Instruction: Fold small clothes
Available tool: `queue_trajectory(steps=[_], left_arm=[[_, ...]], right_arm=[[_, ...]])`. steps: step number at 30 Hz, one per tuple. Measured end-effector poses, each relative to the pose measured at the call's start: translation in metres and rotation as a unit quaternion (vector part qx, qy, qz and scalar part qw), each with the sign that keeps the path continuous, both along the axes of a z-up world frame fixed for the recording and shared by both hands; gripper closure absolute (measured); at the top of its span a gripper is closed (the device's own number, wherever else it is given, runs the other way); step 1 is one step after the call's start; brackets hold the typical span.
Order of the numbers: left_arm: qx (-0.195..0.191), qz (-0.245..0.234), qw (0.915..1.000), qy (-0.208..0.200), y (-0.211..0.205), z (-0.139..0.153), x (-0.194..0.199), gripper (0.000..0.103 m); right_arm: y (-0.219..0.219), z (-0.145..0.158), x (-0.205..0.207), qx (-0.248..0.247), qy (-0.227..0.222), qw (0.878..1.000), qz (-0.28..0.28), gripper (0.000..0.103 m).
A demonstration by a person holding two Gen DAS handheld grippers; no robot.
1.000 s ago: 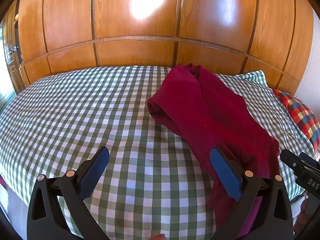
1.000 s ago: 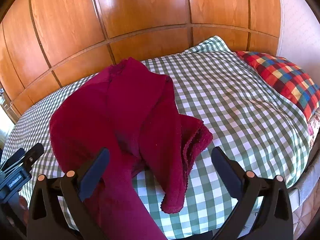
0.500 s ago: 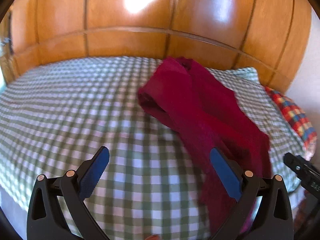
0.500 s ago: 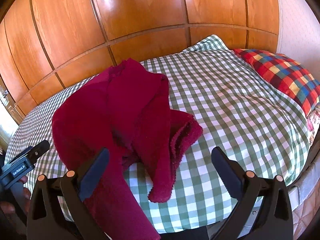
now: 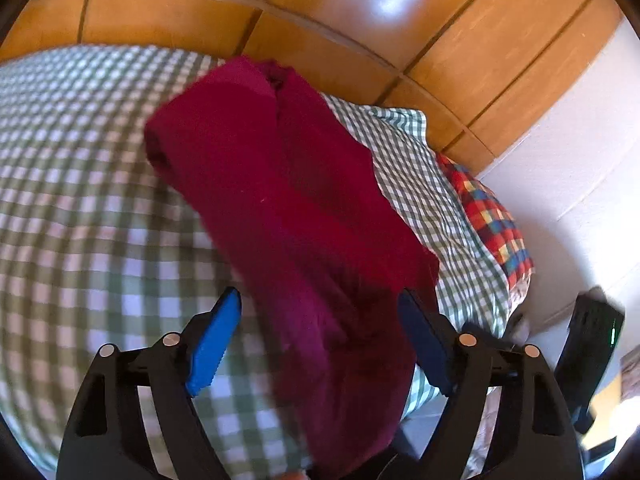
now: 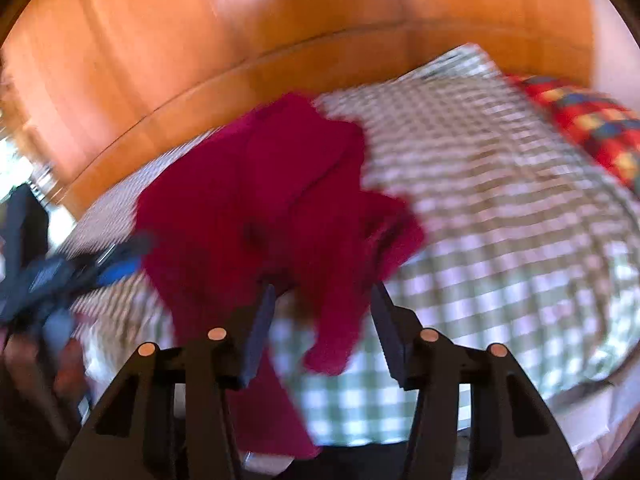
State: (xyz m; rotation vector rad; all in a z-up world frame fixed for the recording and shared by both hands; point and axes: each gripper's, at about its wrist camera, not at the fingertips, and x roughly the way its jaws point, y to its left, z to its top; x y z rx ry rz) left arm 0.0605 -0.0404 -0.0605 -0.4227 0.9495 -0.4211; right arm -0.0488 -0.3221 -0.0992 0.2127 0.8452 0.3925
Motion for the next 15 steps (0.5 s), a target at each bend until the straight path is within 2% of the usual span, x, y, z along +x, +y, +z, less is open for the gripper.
queue_trajectory(steps=[1,3,5,7,10,12,15], left_arm=[[-0.007,0.000,0.9999,0.008,-0.002,-0.005,0.007,0.031],[-0.024,0.001,0.9993,0.030,-0.006,-0.018,0.018,0.035],[-0.041,-0.015,0.9985,0.034,-0.010,-0.023,0.023,0.072],[-0.040,-0.027,0.9984,0.030,-0.013,-0.025,0.025,0.091],[-0.086,-0.026,0.9956,0.025,0.010,-0.015,0.025,0.092],[-0.121,-0.024,0.9922,0.019,0.042,-0.002,0.024,0.092],[-0.127,-0.005,0.9919,-0.008,0.094,0.022,0.022,0.092]], right_arm=[[0.006,-0.005,0.000,-0.007,0.008,1.000,0.018,0.053],[0.020,-0.017,-0.004,-0.029,0.019,0.998,0.044,0.047],[0.020,-0.020,-0.005,-0.024,0.023,0.998,0.046,0.045],[0.016,-0.021,-0.003,-0.017,0.028,0.998,0.046,0.044],[0.009,-0.020,0.001,-0.015,0.031,0.998,0.043,0.044],[0.006,-0.019,0.005,-0.012,0.031,0.999,0.038,0.044],[0.010,-0.015,0.012,-0.011,0.023,0.999,0.033,0.047]])
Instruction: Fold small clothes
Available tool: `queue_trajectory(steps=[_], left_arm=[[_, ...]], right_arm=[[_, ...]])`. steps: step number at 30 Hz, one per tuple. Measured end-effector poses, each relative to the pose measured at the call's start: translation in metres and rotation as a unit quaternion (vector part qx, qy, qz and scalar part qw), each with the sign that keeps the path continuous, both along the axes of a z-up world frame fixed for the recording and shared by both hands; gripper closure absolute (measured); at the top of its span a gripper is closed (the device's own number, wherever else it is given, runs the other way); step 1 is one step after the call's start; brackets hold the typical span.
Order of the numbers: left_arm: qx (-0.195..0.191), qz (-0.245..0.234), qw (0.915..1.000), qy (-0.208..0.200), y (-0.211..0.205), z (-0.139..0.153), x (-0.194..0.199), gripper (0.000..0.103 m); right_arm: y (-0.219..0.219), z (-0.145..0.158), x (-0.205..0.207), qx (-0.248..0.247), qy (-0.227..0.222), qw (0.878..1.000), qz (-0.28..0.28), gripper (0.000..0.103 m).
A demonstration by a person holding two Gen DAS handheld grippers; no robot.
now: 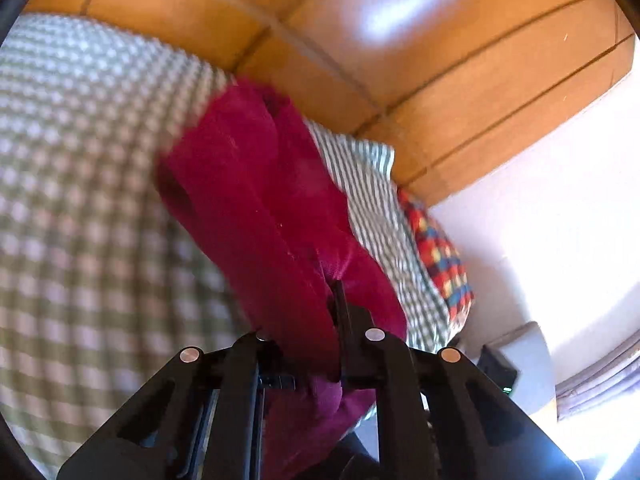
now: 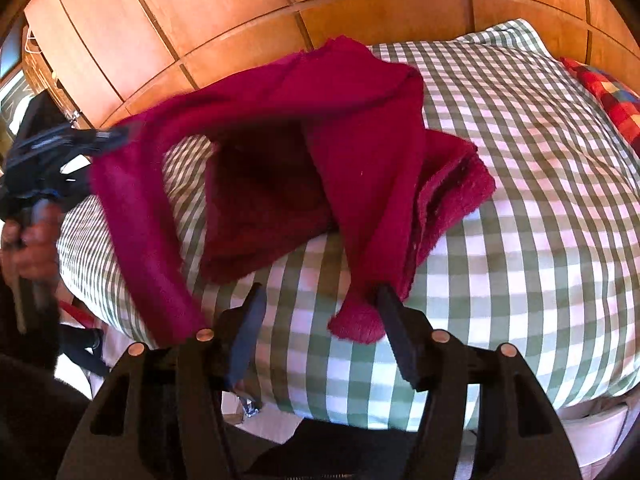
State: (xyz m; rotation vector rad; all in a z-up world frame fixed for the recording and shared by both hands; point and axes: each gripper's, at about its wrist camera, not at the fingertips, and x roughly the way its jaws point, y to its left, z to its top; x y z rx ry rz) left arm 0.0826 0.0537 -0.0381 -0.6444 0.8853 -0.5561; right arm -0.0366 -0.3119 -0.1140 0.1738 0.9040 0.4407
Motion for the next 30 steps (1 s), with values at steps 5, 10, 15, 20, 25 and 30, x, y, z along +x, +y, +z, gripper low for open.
queue_trajectory(steps=[5,10,15,20,25,30], left_arm=[[0.084,0.085,0.9927,0.015,0.064,0.005,0.020,0.090],[0.053,0.087,0.9937,0.046,0.076,-0.017,0.022,0.087],[0.102,0.136,0.9836,0.062,0.101,-0.023,-0.008,0.075],[0.129,0.181,0.9730,0.063,0.126,-0.025,-0.037,0.071],[0.075,0.189,0.9775,0.056,0.137,-0.033,-0.063,0.040],[0.112,0.166,0.9772,0.070,0.100,-0.048,-0.067,0.045]], right_arm=[[0.023,0.015,0.024,0.066,0.009,0.997,0.035,0.053],[0.049,0.023,0.054,0.153,0.048,0.985,0.063,0.050],[0.082,0.018,0.095,0.201,0.099,0.972,0.071,0.044],[0.135,-0.003,0.121,0.218,0.157,0.957,0.106,0.053],[0.175,-0.022,0.143,0.210,0.180,0.956,0.098,0.066],[0.165,0.014,0.141,0.218,0.129,0.962,0.106,0.097]])
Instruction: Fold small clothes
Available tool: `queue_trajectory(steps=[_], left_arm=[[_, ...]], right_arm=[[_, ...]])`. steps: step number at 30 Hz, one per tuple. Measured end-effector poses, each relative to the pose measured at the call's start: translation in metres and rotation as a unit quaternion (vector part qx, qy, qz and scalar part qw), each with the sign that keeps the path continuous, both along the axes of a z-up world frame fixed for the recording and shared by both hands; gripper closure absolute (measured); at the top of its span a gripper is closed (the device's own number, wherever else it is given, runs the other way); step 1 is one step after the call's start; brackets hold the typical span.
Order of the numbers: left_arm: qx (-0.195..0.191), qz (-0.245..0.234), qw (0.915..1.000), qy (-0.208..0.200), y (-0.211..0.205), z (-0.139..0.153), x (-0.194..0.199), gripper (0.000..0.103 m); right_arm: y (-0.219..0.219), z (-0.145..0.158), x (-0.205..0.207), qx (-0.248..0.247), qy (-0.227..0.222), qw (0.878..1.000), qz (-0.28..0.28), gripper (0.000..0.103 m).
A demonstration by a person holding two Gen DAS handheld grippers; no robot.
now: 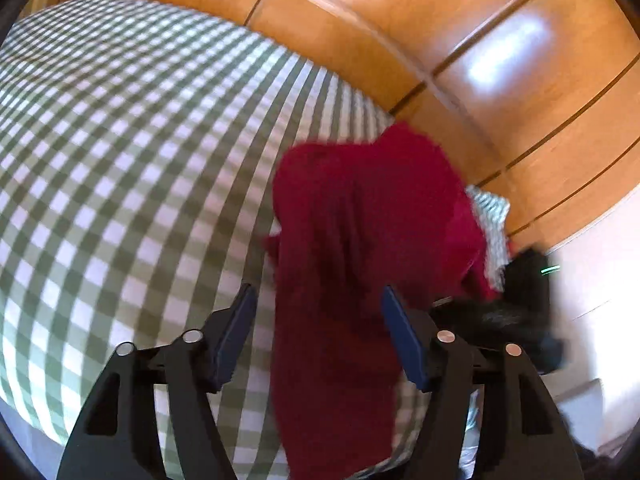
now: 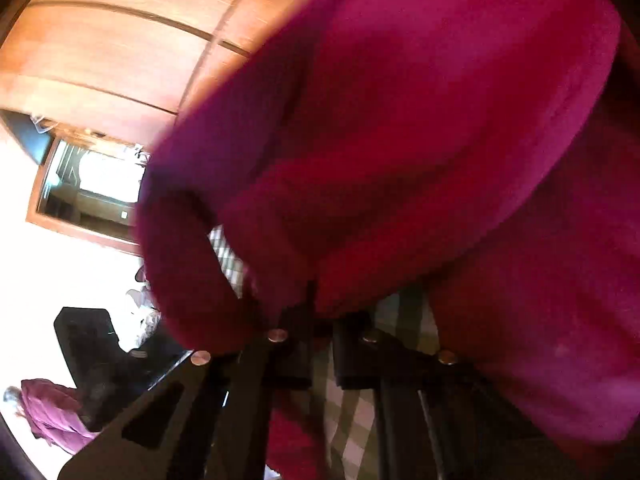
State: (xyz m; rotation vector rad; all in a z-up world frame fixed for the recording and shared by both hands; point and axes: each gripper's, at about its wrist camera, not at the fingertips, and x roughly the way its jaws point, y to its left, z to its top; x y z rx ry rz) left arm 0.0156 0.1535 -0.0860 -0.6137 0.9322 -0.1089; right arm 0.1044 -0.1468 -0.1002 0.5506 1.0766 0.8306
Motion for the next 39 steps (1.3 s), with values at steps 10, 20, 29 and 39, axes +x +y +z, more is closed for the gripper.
queue_trajectory(steps=[10,20,29,39], left_arm=[[0.046,0.012,0.9988,-0.012,-0.018,0.014,0.005,0.072],[-0.016,-0.137,0.9888,-0.058,-0.111,0.051,0.009,0.072],[0.044,0.064,0.9963,-0.036,-0.052,0.060,0.007,0.066],[0.002,-0.182,0.9828,0.030,-0.193,-0.006,0.038,0.049]], right_arm=[[-0.247,0.167,0.022,-0.076,-0.208,0.943,-0.247,0.097],[-0.391,0.127,0.040,-0.167,-0.150,0.904,-0.365,0.007],[-0.324,0.053,-0.093,-0.152,-0.113,0.961,-0.199,0.020],[-0.221,-0.026,-0.120,-0.209,-0.082,0.971,-0.081,0.054]])
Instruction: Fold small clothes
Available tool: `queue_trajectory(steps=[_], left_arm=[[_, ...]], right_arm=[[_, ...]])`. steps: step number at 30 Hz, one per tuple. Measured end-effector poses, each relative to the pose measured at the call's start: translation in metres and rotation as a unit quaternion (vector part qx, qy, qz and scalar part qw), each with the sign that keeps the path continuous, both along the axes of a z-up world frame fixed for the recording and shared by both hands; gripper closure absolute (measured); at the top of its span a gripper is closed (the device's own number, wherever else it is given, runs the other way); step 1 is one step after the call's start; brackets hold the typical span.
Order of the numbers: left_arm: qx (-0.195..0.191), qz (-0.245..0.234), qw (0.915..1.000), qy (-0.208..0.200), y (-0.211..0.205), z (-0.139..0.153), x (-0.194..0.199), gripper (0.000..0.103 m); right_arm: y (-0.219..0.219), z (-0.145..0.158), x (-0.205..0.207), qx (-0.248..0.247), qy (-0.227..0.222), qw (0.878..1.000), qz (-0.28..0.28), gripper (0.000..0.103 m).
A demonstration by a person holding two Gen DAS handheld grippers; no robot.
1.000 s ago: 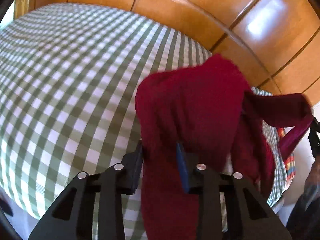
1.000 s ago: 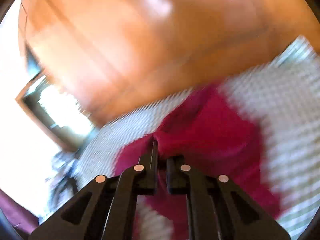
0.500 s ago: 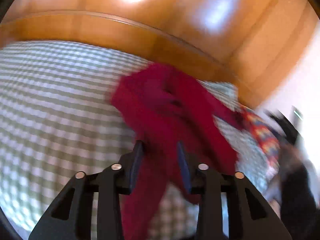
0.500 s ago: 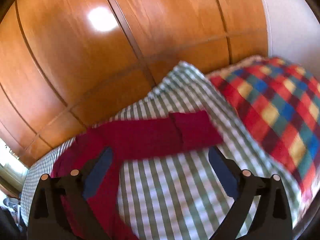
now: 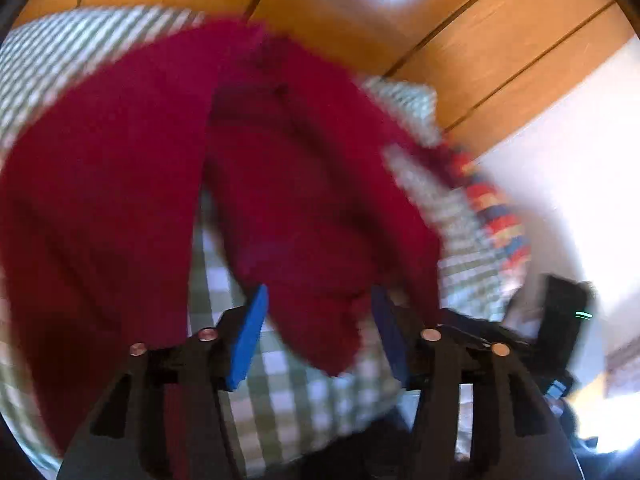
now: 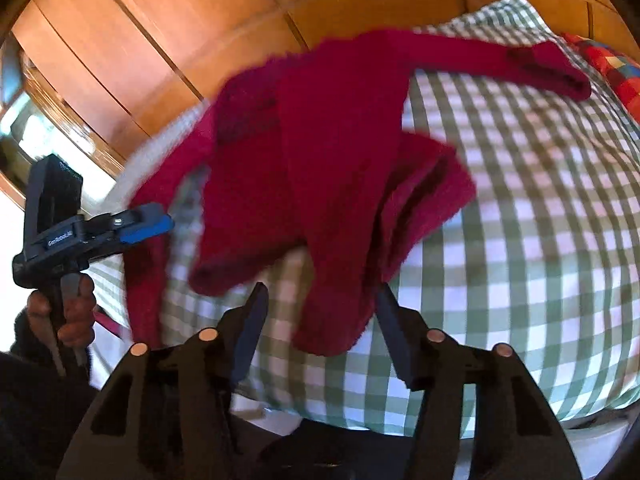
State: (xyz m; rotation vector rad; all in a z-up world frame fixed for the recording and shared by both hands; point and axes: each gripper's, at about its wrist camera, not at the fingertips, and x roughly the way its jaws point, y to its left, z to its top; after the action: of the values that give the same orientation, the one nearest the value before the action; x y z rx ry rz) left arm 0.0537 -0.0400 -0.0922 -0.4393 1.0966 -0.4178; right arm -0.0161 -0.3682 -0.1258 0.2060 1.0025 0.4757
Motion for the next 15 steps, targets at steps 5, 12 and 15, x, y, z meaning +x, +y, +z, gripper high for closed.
queue_trajectory(steps=[5,12,15], left_arm=[[-0.008,0.023,0.9997,-0.002,-0.008,-0.028,0.018,0.079],[-0.019,0.077,0.9960,-0.040,0.055,-0.002,0.015,0.096],[0.013,0.101,0.9929,-0.061,0.096,0.017,0.001,0.096]], right_arm=[[0.010,0.000,0.011,-0.036,-0.009,0.999,-0.006,0.092],[-0.011,0.086,-0.005,0.027,-0.100,0.995,-0.014,0.095],[-0.026,0.117,-0.017,0.058,-0.129,0.990,-0.026,0.095]])
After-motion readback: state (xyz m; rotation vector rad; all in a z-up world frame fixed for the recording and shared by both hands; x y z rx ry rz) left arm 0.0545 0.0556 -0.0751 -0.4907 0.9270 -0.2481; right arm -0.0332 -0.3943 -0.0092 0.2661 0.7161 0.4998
